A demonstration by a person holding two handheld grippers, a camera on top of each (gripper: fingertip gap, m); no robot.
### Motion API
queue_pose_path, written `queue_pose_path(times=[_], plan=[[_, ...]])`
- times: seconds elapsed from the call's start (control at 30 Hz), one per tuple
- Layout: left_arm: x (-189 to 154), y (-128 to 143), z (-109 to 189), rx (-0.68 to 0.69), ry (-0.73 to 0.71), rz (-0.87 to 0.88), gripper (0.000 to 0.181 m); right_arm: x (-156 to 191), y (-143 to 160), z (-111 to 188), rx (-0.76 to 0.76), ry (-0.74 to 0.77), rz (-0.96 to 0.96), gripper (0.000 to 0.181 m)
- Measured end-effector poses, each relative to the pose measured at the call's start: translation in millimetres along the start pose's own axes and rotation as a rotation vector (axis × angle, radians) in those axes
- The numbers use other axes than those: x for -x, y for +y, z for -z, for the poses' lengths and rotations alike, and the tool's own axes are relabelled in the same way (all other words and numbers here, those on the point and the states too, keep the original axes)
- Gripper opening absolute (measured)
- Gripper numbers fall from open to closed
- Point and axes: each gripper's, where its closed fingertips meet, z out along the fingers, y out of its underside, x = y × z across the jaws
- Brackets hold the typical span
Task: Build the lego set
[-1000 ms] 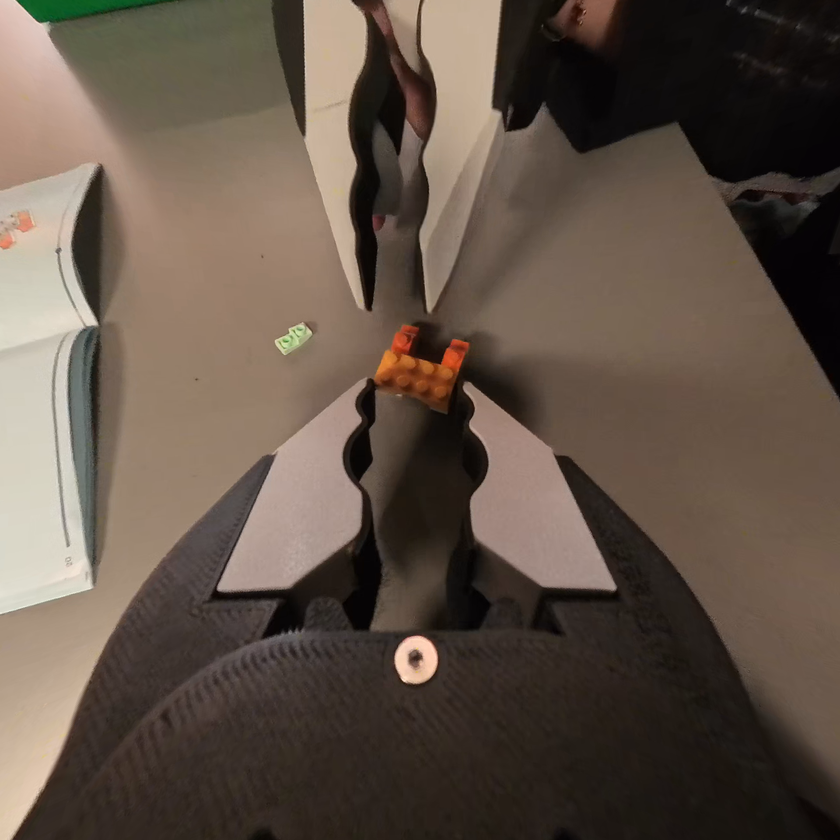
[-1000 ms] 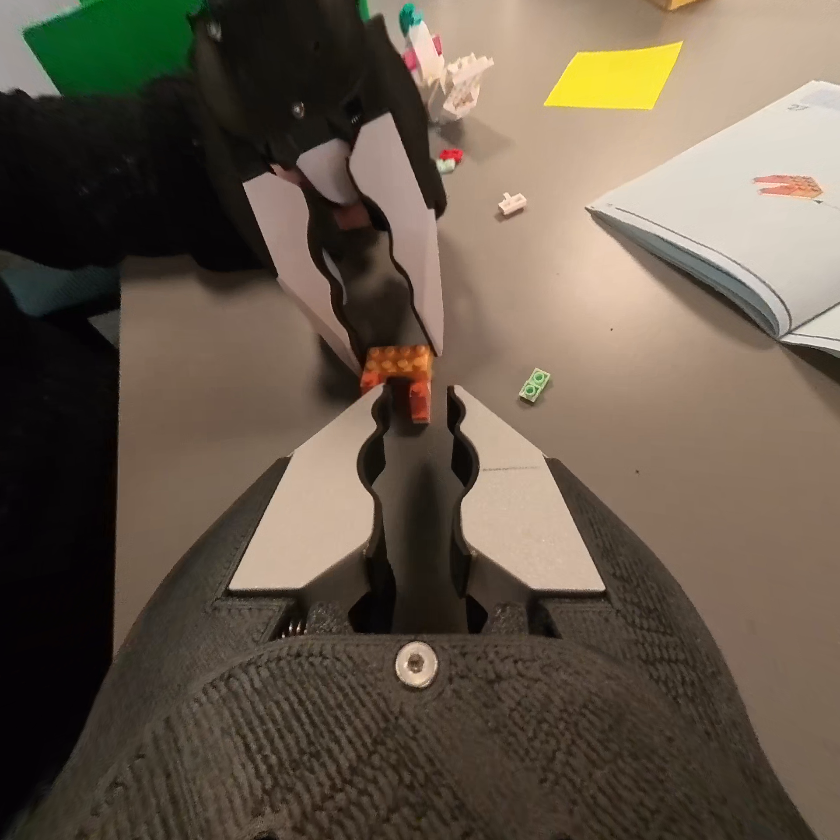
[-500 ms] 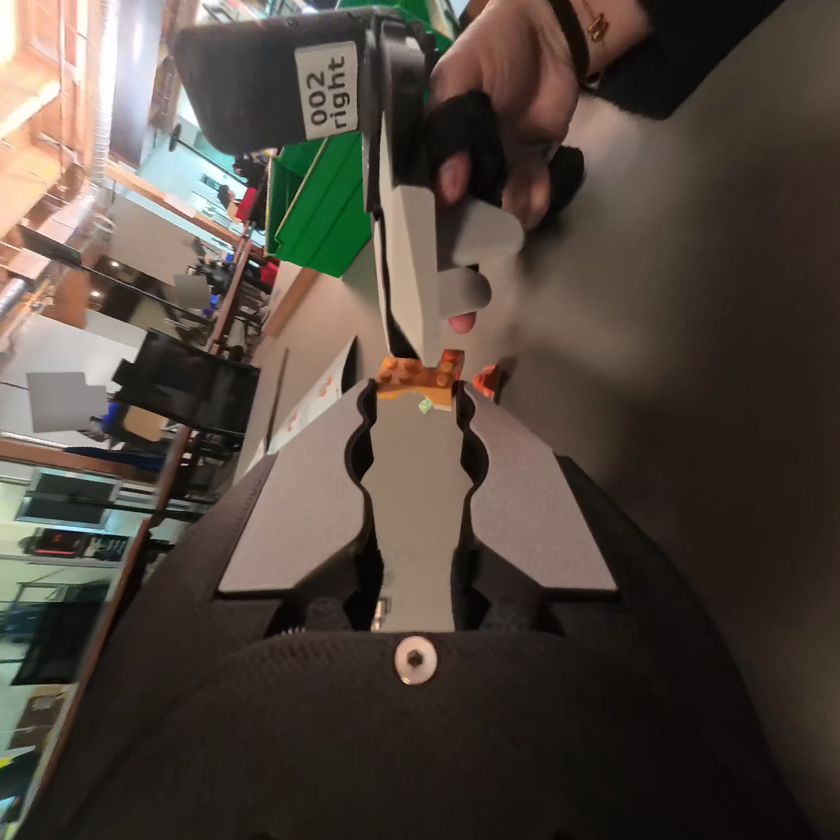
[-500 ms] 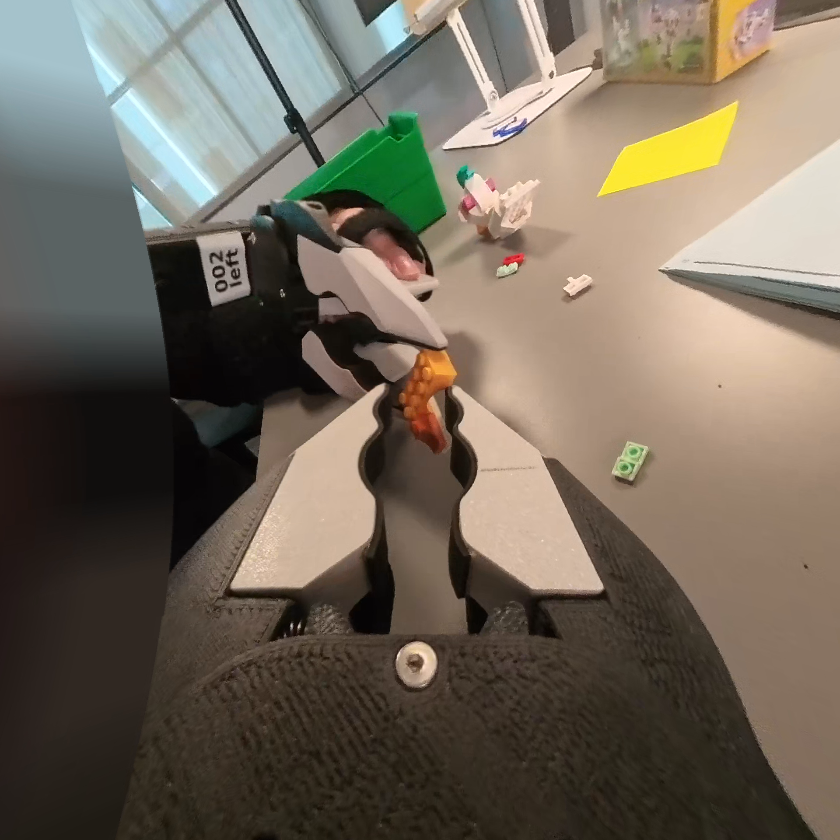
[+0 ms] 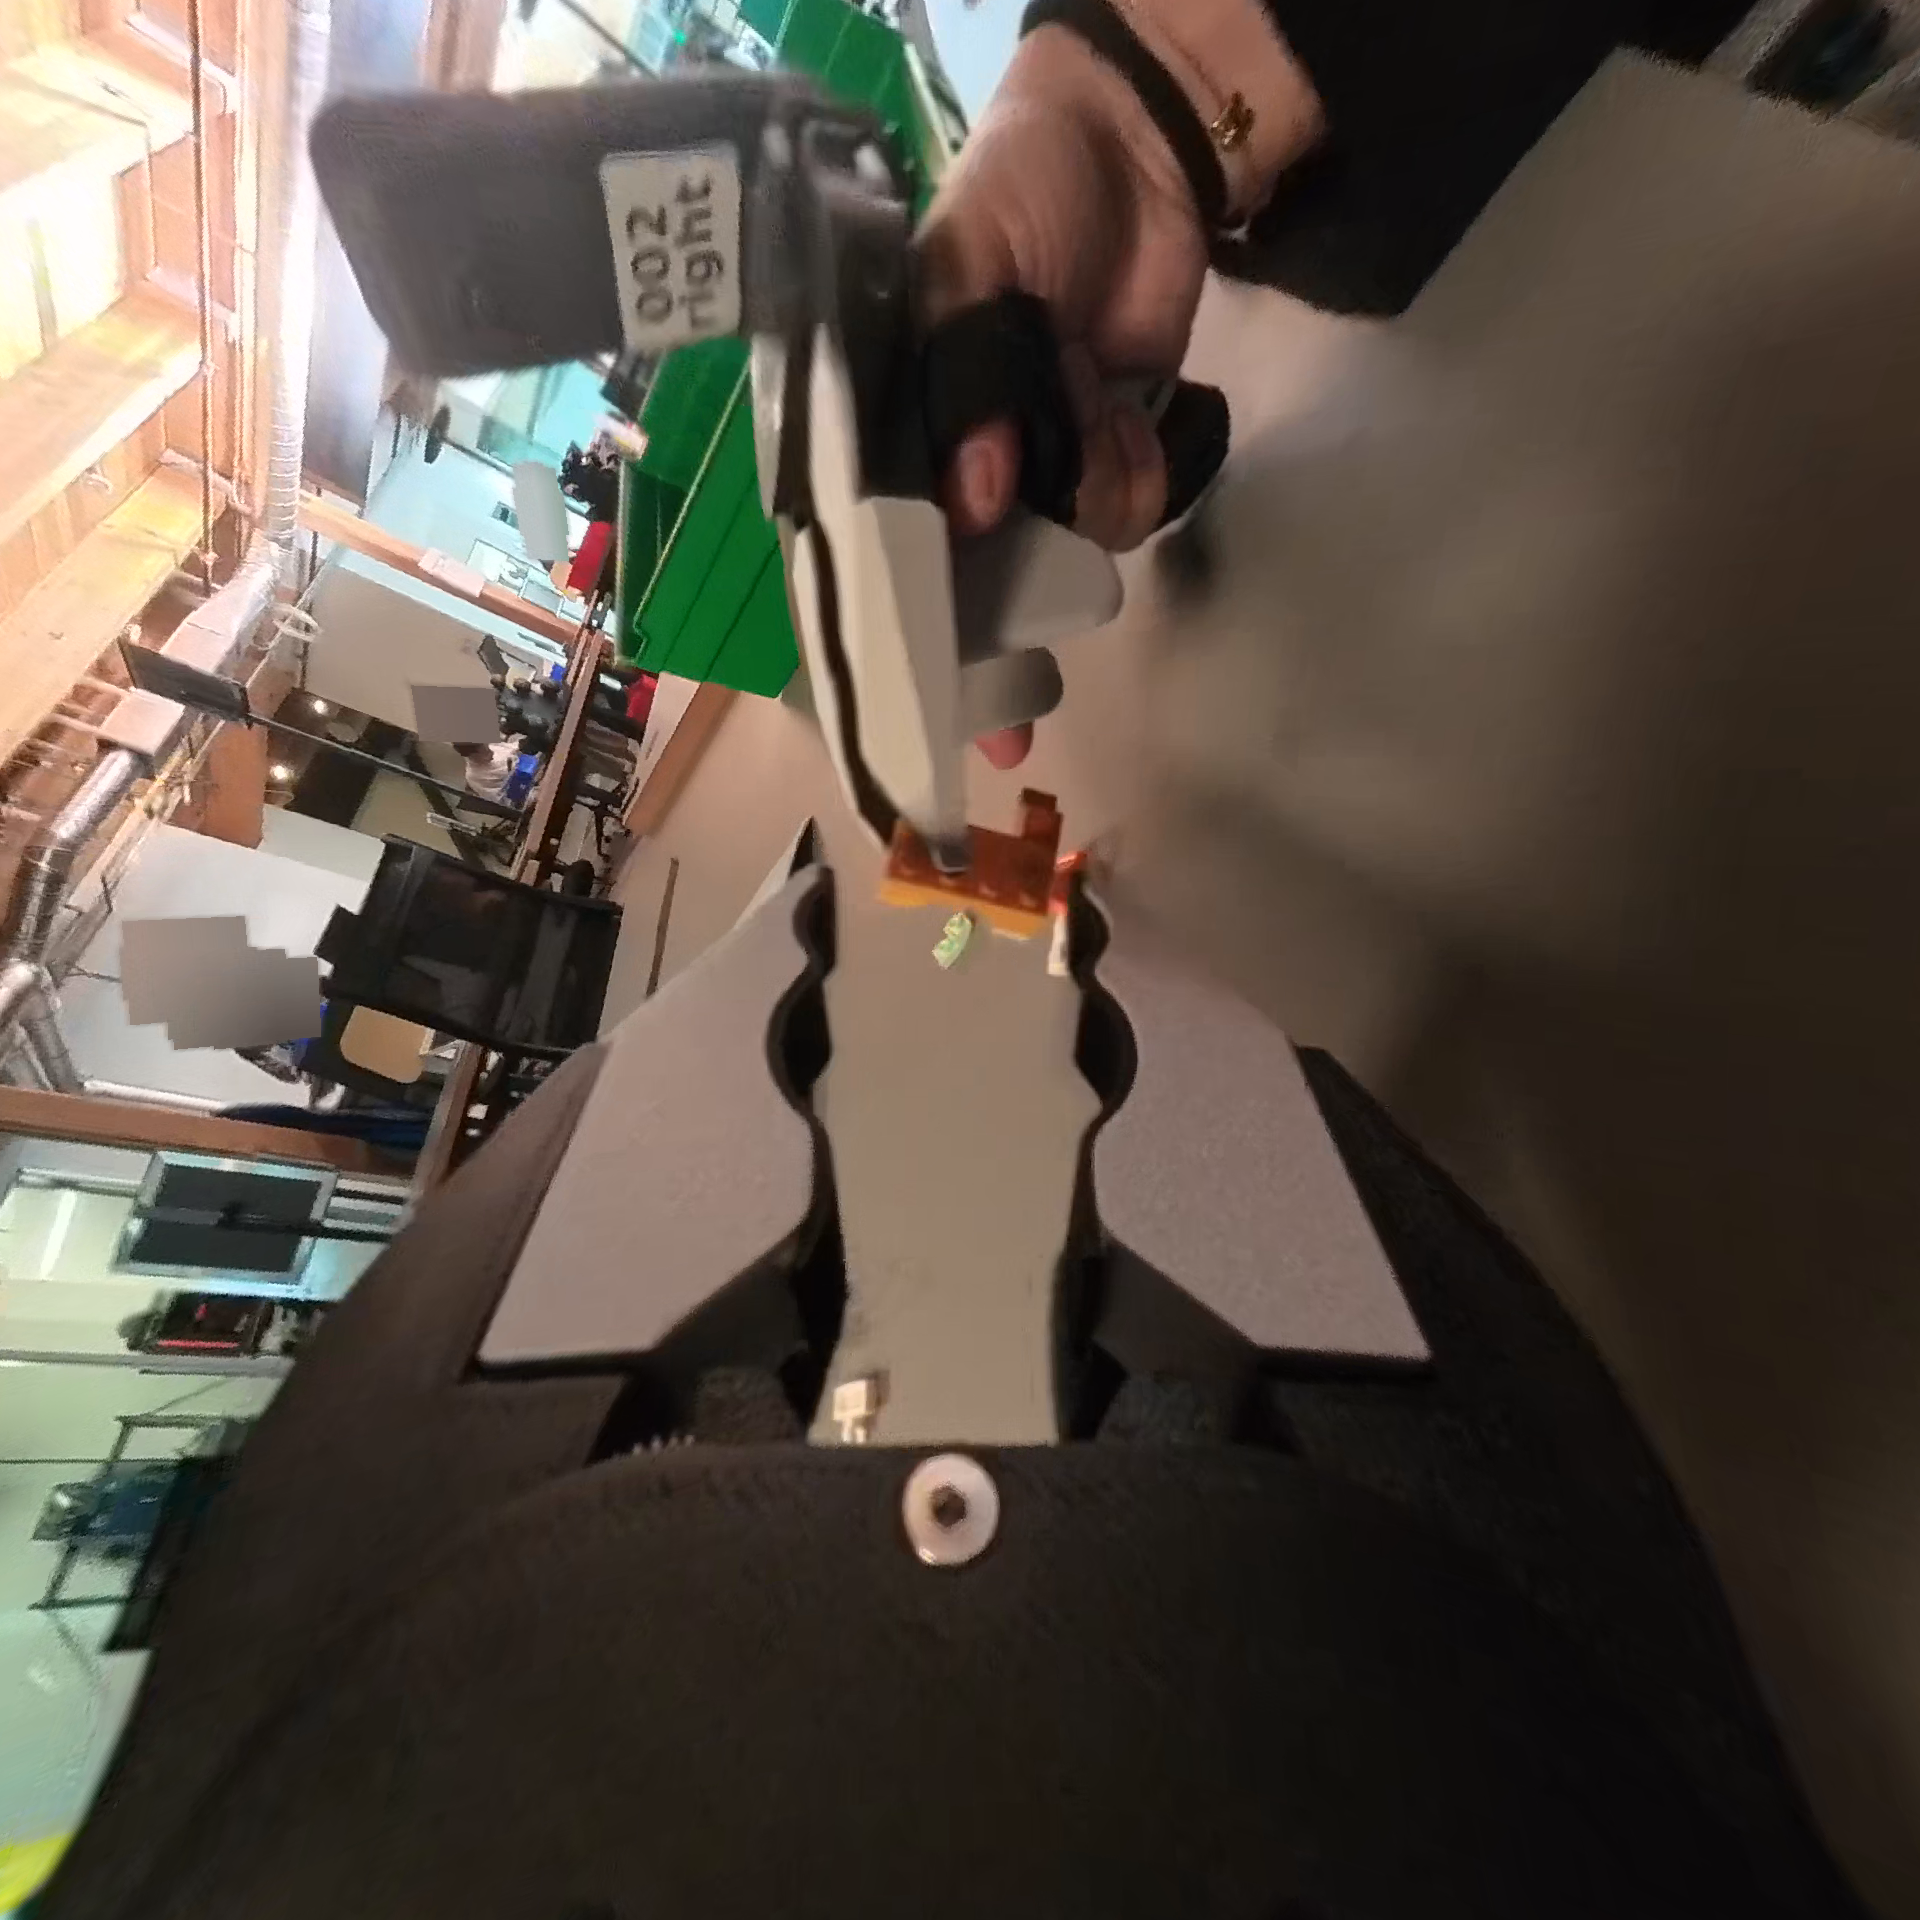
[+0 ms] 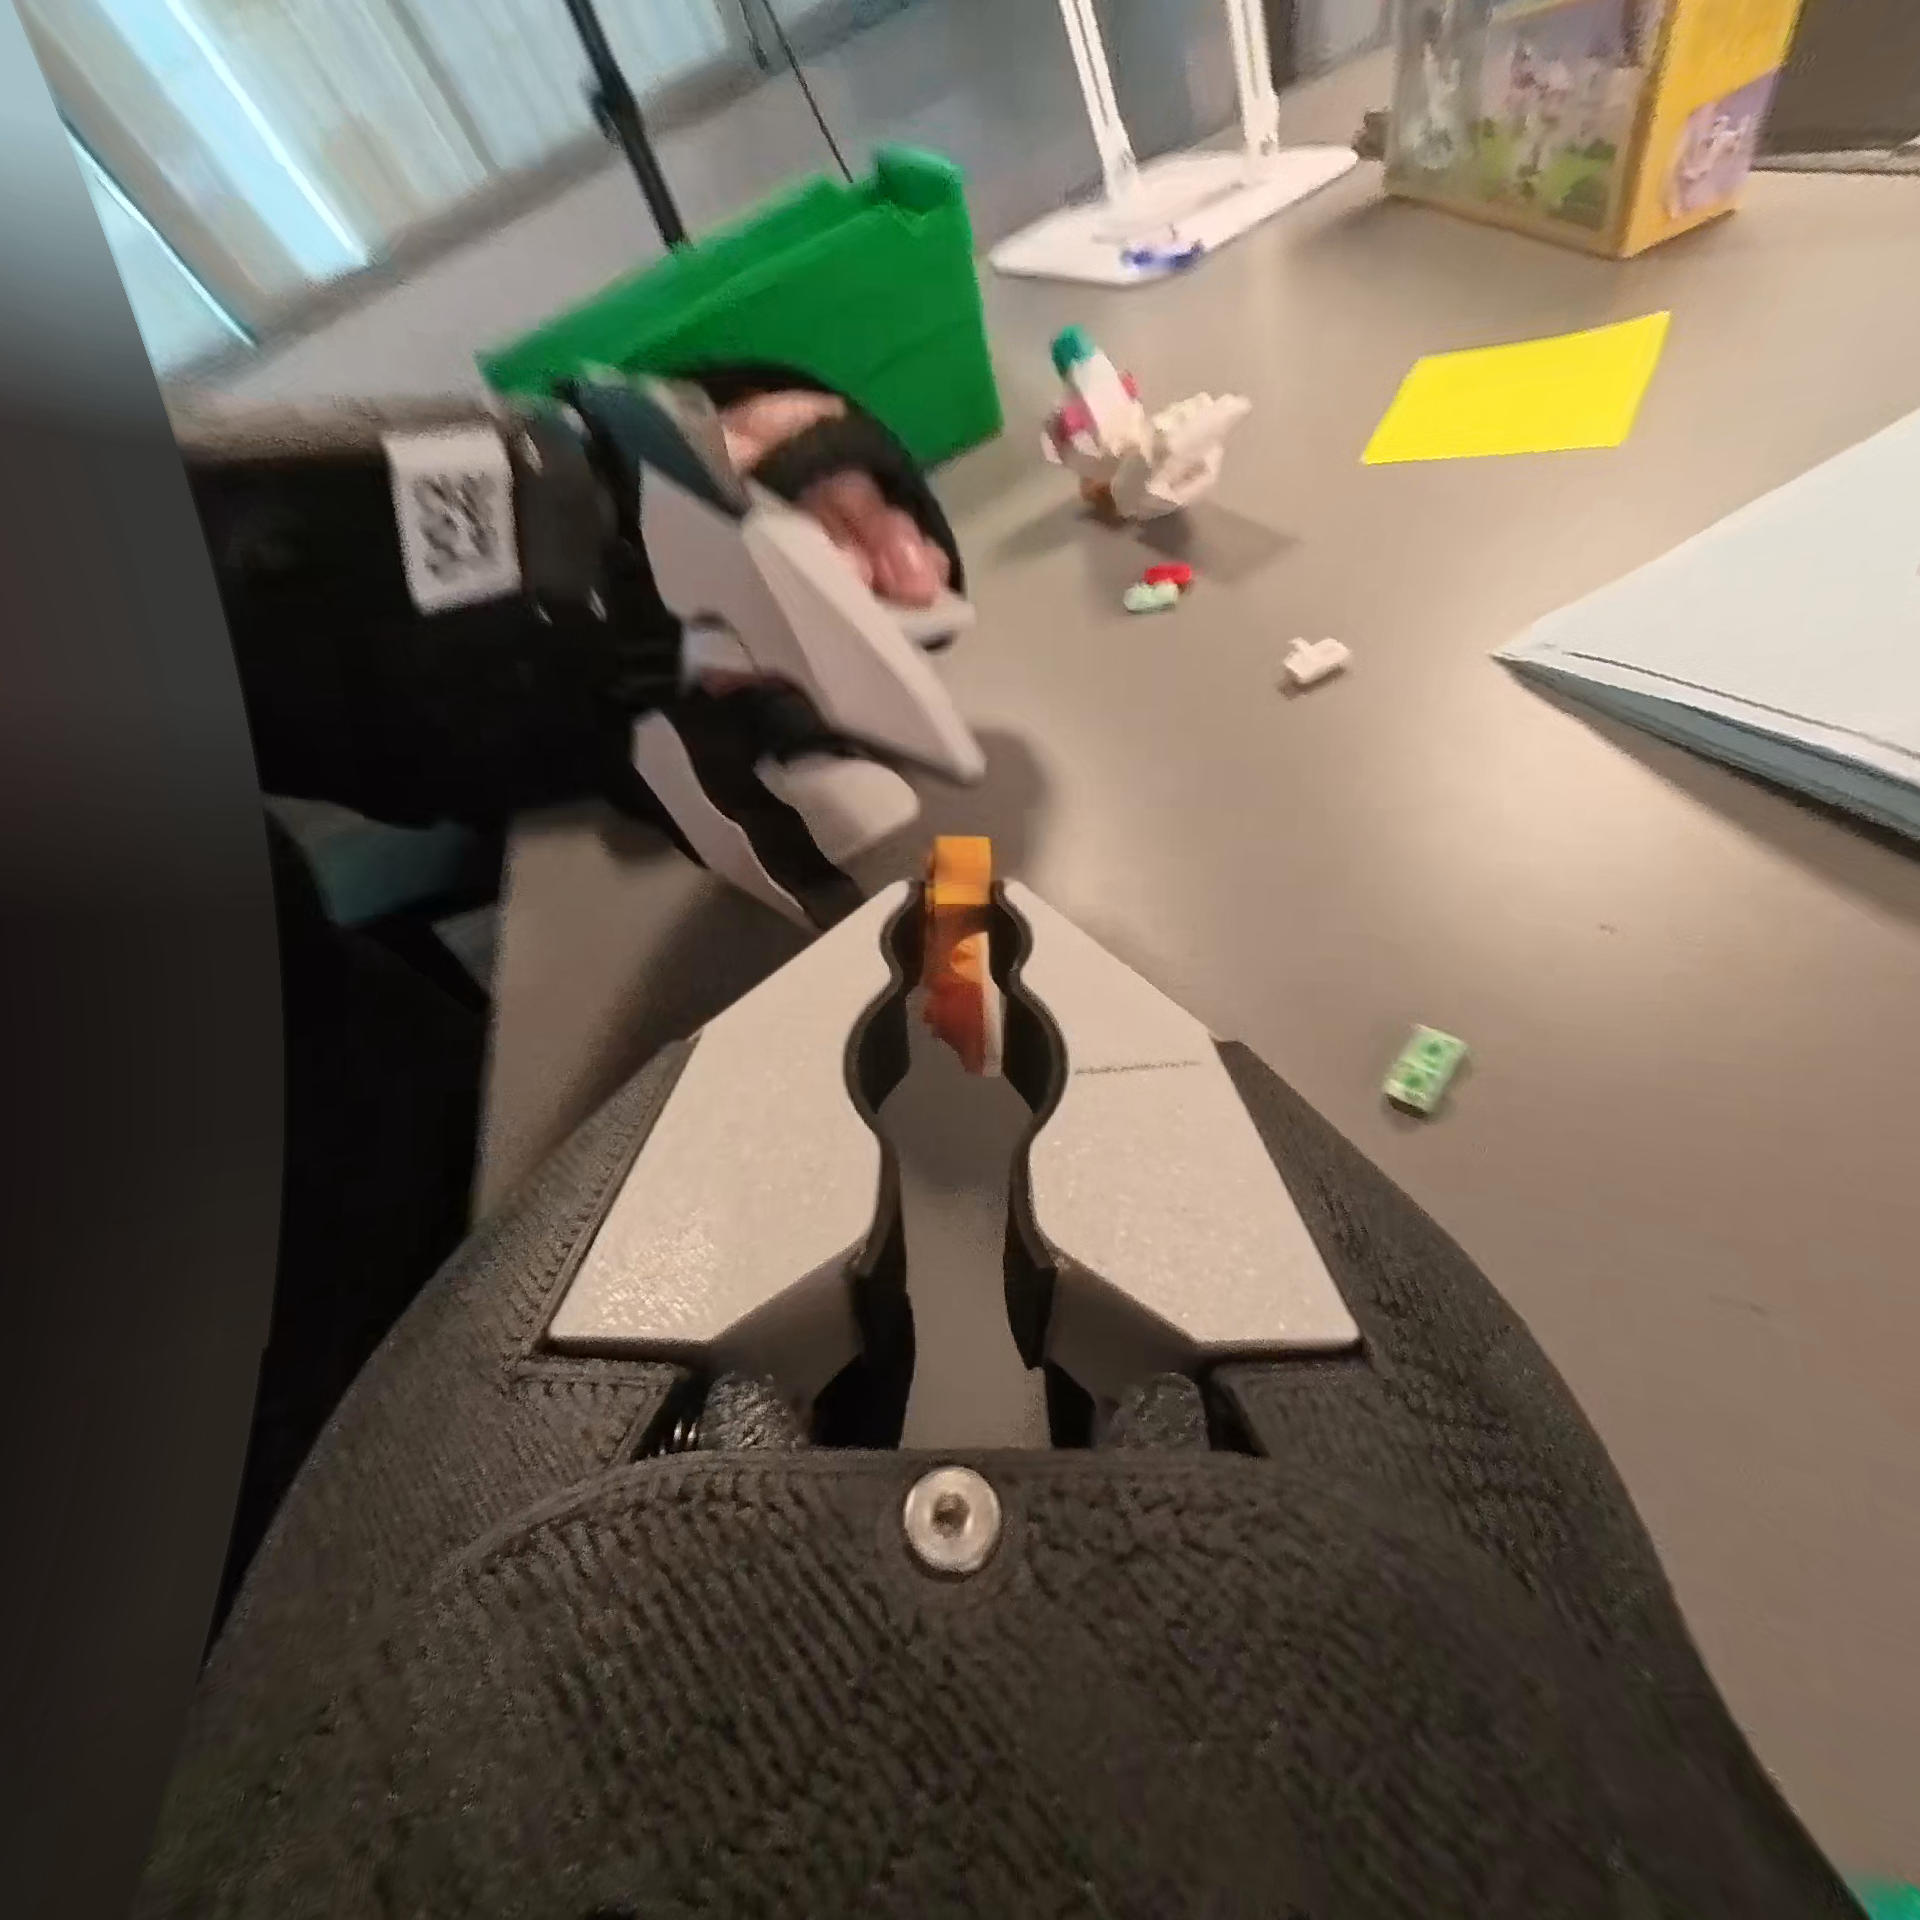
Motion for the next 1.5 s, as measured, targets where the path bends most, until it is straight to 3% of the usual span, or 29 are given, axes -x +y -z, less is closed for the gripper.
queue_pose_path(times=[0.1, 0.3, 0.4, 0.53, 0.67, 0.87, 1.0, 1.1, 1.27, 1.37, 1.4, 1.5], plan=[[-5.7, 12.5, 2.8, 0.041, 0.052, 0.135, 0.064, -0.9, 16.6, 1.1, 0.124, 0.1, 0.173, 0.01], [-6.1, 10.9, 7.6, -0.023, 0.159, 0.441, 0.067, 4.7, 42.1, -7.1, 0.26, 0.077, 0.24, 0.01], [-3.7, 9.3, 8.9, -0.053, 0.173, 0.506, 0.066, 2.9, 42.0, -6.2, 0.262, 0.069, 0.239, 0.01], [-2.5, 10.2, 9.0, -0.063, 0.192, 0.567, 0.067, 9.7, 40.0, -0.8, 0.255, 0.032, 0.243, 0.028], [-0.7, 11.8, 9.9, -0.066, 0.21, 0.62, 0.069, -16.3, 20.6, 20.1, 0.161, 0.17, 0.242, 0.027], [-2.3, 9.4, 10.2, -0.075, 0.266, 0.711, 0.069, -44.5, 48.3, 16.0, 0.379, 0.269, 0.358, 0.025], [-2.7, 8.4, 8.8, -0.07, 0.286, 0.763, 0.067, -44.4, 48.8, 9.7, 0.418, 0.268, 0.432, 0.01], [3.7, 11.3, 5.9, -0.062, 0.264, 0.848, 0.058, -47.6, 34.5, 14.1, 0.398, 0.366, 0.679, 0.008], [19.9, 4.0, 3.2, -0.117, 0.247, 1.032, 0.042, -13.4, -14.8, 18.5, 0.253, 0.559, 1.36, 0.005], [26.7, -3.6, 3.8, -0.156, 0.225, 1.032, 0.027, 1.2, -22.2, 16.0, 0.246, 0.6, 1.554, 0.005], [28.7, -6.2, 5.1, -0.171, 0.213, 1.007, 0.014, 4.2, -23.9, 15.3, 0.241, 0.61, 1.599, 0.005], [28.8, -9.2, 7.1, -0.177, 0.208, 0.964, 0.005, 5.8, -25.1, 14.4, 0.256, 0.633, 1.666, 0.005]])
